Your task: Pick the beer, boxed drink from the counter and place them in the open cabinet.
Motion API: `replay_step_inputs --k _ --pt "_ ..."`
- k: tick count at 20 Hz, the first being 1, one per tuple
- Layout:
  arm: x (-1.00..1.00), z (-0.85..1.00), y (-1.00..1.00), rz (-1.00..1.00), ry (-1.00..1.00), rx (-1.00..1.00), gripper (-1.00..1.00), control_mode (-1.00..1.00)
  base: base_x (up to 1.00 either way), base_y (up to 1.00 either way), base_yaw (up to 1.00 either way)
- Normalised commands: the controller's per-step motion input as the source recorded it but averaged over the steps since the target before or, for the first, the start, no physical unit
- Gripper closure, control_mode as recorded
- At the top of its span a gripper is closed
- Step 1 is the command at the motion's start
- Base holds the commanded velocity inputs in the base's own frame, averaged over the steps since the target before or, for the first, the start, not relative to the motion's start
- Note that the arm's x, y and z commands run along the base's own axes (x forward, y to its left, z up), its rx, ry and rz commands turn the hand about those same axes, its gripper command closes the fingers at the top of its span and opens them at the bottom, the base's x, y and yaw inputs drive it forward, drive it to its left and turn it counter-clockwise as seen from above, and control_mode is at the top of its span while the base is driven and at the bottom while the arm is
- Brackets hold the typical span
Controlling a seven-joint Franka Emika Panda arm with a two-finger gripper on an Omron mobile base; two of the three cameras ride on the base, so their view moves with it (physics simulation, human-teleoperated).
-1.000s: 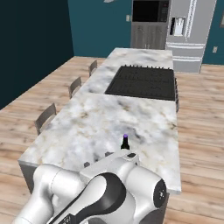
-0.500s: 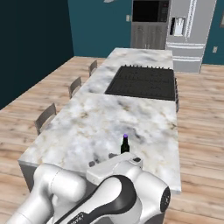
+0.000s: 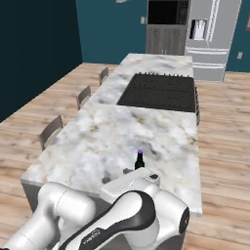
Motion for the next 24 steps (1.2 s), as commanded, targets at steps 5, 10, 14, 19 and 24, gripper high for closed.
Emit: replay_step_inputs --k 5,10,14,19,24 --pt "0.07 -0.14 -0.08 -0.01 -0.02 -0.01 -1.00 -1.00 0.00 0.00 0.00" --pt "0.09 -0.14 -0.05 -0.03 -0.02 0.00 -1.00 -1.00 0.00 0.00 0.00" --pt "0.16 -0.04 -0.01 -0.06 0.00 0.00 -1.00 -1.00 0.00 0.00 0.00" --pt "0.09 0.00 0.00 -0.07 0.00 0.00 -1.00 -1.00 0.00 0.00 0.00" --pt "0.02 0.00 0.00 -0.07 0.00 0.00 -1.00 -1.00 0.00 0.00 0.00"
